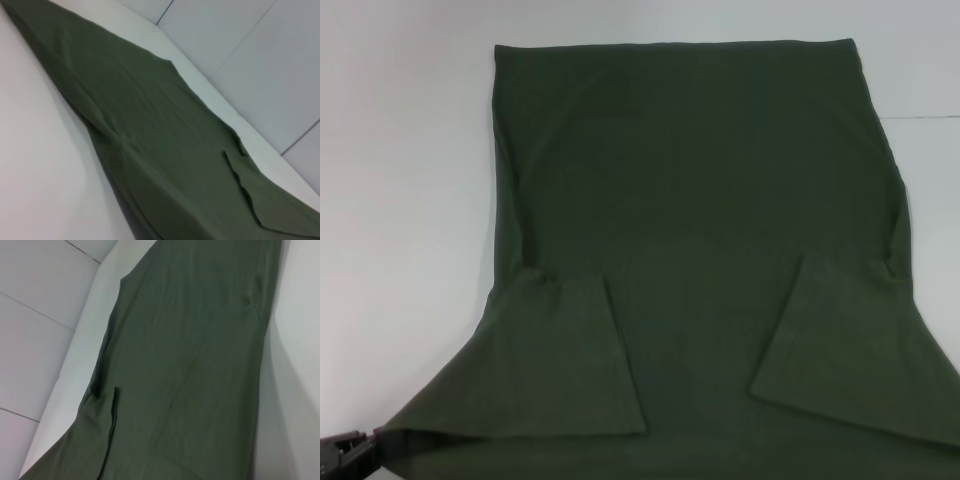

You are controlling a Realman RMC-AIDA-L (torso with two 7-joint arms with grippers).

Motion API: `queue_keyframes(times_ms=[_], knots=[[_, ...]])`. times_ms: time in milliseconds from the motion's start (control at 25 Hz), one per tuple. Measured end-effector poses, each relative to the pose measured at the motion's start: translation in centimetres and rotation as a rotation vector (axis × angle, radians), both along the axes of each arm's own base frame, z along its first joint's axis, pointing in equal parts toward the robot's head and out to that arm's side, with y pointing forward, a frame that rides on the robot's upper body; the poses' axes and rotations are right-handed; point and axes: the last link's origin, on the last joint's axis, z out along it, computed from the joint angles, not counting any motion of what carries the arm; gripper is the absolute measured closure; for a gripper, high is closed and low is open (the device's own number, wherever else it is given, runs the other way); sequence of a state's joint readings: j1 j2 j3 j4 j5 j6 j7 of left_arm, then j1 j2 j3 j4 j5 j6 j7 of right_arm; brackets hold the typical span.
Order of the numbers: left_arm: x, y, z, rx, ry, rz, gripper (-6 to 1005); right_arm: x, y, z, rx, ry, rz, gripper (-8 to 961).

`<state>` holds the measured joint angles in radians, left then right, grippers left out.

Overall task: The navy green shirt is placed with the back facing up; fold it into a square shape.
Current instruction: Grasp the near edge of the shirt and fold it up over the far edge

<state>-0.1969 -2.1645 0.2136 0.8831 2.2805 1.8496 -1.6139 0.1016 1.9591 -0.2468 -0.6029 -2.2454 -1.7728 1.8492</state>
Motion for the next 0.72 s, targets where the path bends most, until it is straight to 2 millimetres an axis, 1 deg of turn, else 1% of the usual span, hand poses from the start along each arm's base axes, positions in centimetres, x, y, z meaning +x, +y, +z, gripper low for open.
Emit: queue_keyframes(times_ms=[120,240,320,400,480,560,720], knots=[[-0.1,-0.5,0.0,-0.004,-0.007,0.001,985,0.0,-0.5,0.1,0.006,0.008,-0.002,909],[-0.1,-0.7,-0.2,-0.009,-0.014,0.003,985,-0.1,-0.6,0.4,0.016,0.018,0.006,908],[0.1,-0.3,-0.3,-0.012,-0.021,-0.004,985,-0.2,-0.2,0.7,0.032,0.02,0.013,906],[0.4,0.5,-0.4,-0.01,-0.026,-0.015,985,-0.4,0.9,1.0,0.054,0.023,0.026,901],[0.9,1.9,-0.3,-0.004,-0.026,-0.039,985,-0.7,2.2,1.3,0.081,0.023,0.038,897],[1.5,3.7,-0.1,0.003,-0.022,-0.065,985,-1.1,4.1,1.5,0.113,0.018,0.054,892],[2.9,8.3,0.2,0.016,-0.008,-0.104,985,-2.2,8.0,1.9,0.159,0.006,0.094,883]])
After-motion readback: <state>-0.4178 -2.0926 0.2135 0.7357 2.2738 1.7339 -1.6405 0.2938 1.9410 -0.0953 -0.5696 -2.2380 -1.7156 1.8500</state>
